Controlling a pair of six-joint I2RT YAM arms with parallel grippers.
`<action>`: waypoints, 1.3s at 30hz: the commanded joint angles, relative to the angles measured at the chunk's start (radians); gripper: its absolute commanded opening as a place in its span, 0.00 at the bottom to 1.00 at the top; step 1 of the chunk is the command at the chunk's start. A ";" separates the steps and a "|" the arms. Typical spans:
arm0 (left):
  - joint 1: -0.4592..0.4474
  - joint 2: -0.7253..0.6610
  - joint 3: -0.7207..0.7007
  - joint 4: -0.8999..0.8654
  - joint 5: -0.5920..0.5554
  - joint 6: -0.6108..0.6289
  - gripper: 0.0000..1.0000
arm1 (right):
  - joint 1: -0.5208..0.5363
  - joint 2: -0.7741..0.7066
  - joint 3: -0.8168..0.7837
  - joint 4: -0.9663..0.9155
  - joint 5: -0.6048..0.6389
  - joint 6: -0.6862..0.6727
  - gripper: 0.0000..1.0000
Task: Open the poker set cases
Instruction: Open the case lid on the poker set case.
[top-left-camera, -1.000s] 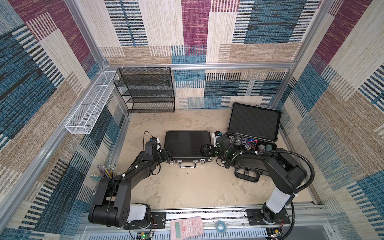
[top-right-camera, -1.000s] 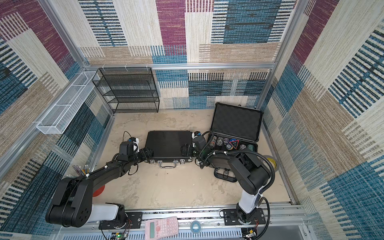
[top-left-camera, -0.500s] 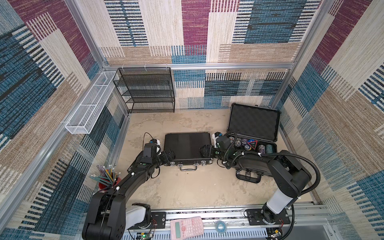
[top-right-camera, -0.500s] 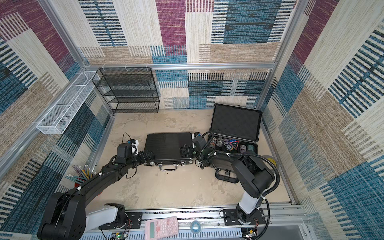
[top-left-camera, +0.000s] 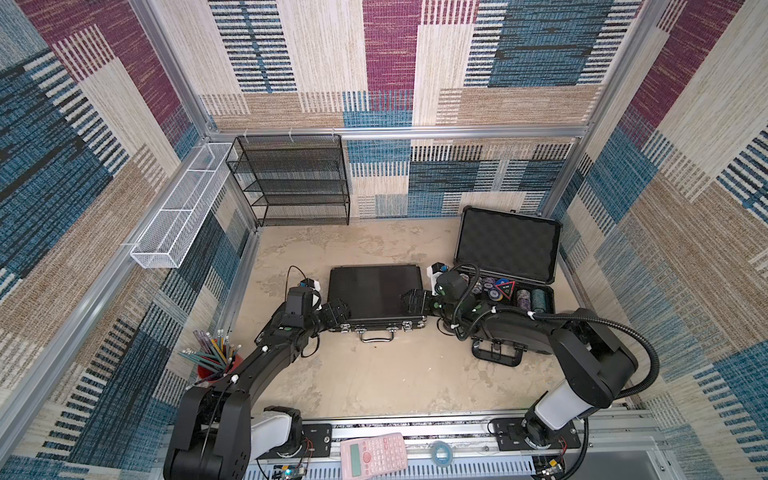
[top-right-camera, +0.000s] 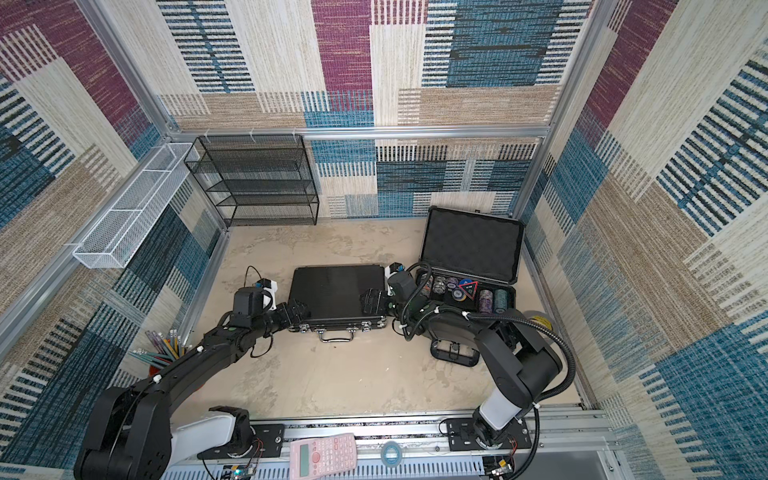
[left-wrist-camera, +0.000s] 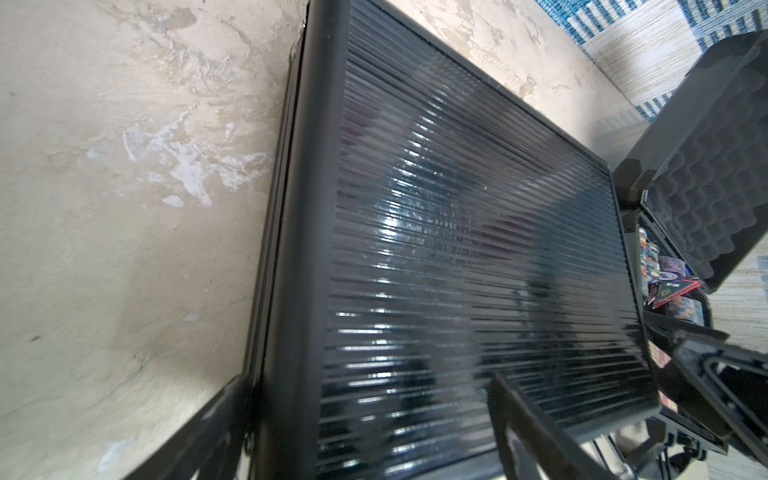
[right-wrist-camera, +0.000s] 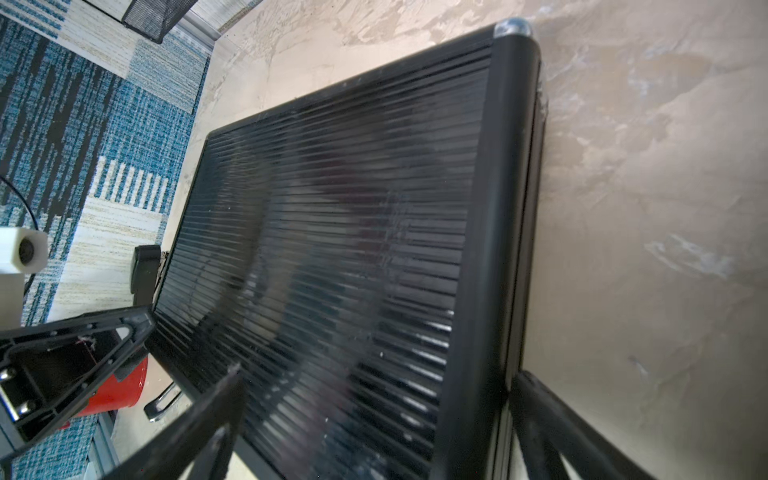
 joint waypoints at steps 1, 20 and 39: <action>-0.002 -0.019 0.010 0.022 0.105 -0.033 0.90 | -0.001 -0.024 -0.009 0.030 -0.004 -0.004 1.00; -0.002 -0.056 0.026 0.036 0.106 -0.053 0.90 | -0.059 -0.074 -0.045 0.024 -0.086 0.042 1.00; -0.002 -0.084 0.032 0.053 0.113 -0.059 0.91 | -0.059 -0.065 -0.069 0.192 -0.285 0.105 1.00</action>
